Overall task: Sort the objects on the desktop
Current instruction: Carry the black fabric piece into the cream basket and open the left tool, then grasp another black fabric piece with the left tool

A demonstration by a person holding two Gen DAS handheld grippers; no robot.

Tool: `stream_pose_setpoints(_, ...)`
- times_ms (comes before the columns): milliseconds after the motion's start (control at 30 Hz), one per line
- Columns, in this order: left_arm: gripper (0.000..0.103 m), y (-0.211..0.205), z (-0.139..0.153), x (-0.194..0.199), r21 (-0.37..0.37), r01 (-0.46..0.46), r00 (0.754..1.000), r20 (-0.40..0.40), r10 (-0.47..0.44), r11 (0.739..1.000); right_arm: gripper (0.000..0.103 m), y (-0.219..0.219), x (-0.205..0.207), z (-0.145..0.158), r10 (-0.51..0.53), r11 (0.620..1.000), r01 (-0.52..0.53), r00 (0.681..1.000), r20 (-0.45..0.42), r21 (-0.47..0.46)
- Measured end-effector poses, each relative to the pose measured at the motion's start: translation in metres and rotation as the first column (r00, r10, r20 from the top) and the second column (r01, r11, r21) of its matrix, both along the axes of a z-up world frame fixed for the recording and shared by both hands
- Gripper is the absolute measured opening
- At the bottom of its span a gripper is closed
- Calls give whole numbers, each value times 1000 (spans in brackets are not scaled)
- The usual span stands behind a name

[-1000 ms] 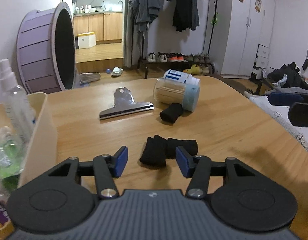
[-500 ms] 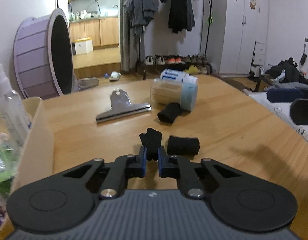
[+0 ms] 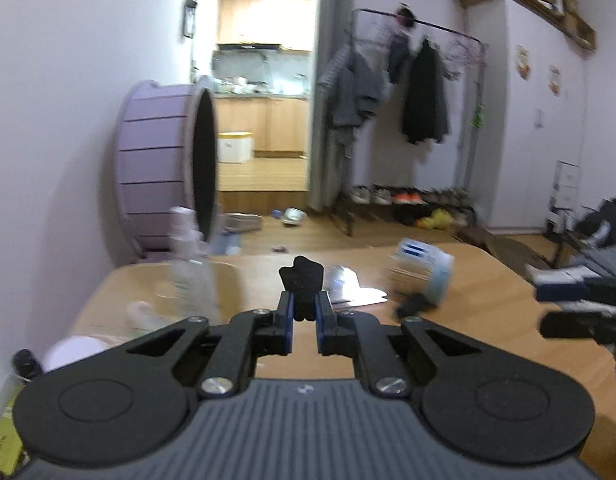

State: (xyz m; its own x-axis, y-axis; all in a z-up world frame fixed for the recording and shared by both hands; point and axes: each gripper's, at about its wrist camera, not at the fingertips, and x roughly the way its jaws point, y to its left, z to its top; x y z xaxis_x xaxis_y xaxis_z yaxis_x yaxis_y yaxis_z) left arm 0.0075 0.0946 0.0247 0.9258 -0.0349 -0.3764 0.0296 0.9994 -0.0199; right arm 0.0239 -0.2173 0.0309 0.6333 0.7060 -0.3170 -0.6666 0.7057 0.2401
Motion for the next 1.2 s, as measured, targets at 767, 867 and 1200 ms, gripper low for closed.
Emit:
stream_pose_setpoints(767, 45, 3, 4, 13, -19, -25, 999, -27, 24, 1000, 90, -9, 1, 1, -15, 1000, 15, 1000, -16, 16)
stream_pose_setpoints(867, 45, -24, -4, 21, -35, 70, 996, -60, -72, 997, 90, -15, 2, 2, -19, 1000, 20, 1000, -20, 23)
stream_pose_setpoints(1200, 45, -81, -53, 62, -41, 245, 941, -232, -248, 969, 90, -32, 2, 4, -6, 999, 8, 999, -47, 43)
